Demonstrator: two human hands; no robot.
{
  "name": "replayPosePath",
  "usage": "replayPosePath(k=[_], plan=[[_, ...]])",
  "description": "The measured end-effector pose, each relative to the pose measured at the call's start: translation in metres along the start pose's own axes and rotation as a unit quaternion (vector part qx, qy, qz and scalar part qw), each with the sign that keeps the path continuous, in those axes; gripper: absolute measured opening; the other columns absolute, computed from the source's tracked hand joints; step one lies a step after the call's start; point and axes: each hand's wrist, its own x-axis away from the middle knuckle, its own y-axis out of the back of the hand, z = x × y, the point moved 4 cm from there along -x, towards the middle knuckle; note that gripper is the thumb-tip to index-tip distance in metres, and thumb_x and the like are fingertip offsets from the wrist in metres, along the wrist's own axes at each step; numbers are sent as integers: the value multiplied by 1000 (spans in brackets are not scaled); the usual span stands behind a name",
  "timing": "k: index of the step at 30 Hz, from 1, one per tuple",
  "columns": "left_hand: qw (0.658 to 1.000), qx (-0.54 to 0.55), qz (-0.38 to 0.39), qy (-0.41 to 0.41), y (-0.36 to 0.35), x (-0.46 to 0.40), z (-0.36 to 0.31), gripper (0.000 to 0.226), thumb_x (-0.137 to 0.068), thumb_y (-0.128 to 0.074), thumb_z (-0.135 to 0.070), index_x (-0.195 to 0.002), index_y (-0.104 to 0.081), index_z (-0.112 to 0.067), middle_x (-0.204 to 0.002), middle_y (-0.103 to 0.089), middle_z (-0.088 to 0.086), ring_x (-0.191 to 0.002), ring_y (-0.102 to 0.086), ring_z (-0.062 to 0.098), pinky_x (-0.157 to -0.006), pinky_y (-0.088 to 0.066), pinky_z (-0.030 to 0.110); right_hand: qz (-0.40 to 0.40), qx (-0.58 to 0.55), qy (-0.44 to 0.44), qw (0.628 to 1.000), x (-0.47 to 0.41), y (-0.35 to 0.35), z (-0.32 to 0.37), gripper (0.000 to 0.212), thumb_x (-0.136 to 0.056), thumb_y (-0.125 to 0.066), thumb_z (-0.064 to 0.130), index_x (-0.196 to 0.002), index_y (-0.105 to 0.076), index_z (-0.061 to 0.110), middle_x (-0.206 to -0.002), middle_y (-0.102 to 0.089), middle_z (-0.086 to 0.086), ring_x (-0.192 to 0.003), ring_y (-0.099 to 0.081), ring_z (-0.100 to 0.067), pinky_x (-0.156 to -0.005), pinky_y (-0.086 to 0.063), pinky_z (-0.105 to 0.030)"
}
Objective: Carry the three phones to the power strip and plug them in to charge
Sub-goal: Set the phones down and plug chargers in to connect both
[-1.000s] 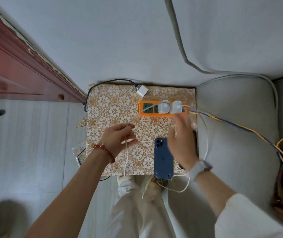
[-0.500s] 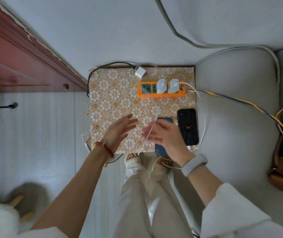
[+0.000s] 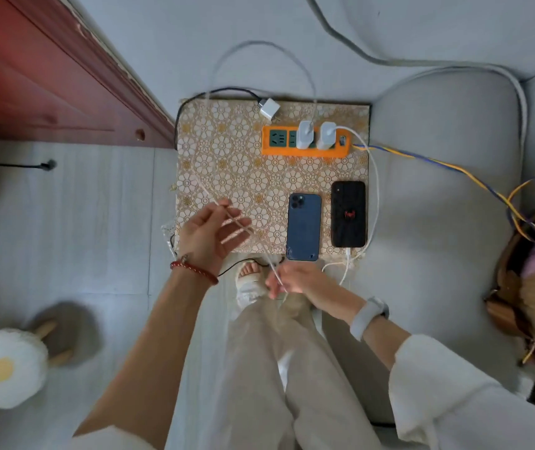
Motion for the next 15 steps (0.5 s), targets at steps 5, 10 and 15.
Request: replayPosePath(k=[5, 10, 15], plan=[[984, 58, -164, -44, 35, 1, -16, 20, -91, -43, -7, -81, -61, -10, -62, -65, -1, -53, -64, 12, -53, -55, 23, -61, 109, -22, 992, 26, 20, -58, 22, -93, -44, 20, -88, -63, 11, -80, -67, -6, -75, -62, -30, -71, -49, -36], [937, -247, -232, 81, 59, 0, 19, 41, -88, -50, -15, -125, -42, 2, -132, -47, 22, -110, -53, 33, -95, -48, 44, -111, 48, 20, 992, 36, 48, -66, 27, -92, -48, 22, -88, -68, 5, -61, -64, -7, -60, -61, -13, -67, -49, -20], [809, -538, -166, -171, 20, 30, 43, 82, -77, -52, -2, -143, -8, -19, -152, -7, 17, -139, -12, 34, -109, -24, 47, -90, 123, 108, 982, 32, 40, -35, 31, -91, -51, 30, -70, -66, 48, -52, -50, 4, -46, -40, -8, -54, -34, -23]])
